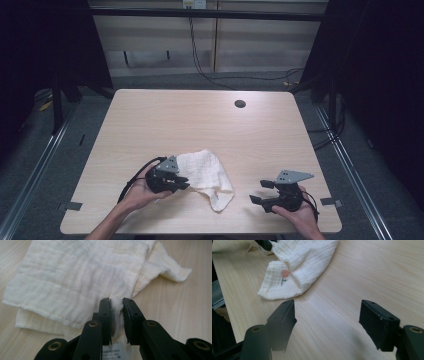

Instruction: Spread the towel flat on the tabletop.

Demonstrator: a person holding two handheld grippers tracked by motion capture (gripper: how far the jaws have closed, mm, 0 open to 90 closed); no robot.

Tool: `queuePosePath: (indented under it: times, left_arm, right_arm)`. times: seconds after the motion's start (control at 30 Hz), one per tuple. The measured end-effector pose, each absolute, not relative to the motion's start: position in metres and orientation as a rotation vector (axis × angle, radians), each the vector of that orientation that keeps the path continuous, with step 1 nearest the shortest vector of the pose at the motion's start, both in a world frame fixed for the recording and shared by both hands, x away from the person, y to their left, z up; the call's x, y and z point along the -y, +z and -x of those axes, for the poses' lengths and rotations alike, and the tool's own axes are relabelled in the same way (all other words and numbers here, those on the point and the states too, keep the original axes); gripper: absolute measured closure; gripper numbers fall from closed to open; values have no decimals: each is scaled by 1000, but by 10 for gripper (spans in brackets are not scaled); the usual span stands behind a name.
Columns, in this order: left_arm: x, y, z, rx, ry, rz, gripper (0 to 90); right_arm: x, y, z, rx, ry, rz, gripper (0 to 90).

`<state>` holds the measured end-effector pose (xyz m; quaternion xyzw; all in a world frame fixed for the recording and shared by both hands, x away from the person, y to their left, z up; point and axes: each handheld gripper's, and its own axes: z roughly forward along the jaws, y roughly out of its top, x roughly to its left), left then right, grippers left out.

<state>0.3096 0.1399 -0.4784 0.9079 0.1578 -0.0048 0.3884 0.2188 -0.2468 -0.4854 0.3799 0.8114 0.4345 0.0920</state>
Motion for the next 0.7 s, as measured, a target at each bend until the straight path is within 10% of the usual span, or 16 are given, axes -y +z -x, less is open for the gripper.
queuePosePath:
  times: [0.7]
  left_arm:
    - [-142, -462, -315, -414, -68, -2216, 844]
  right_arm:
    - [243, -486, -219, -2424, 1296, -1107, 287]
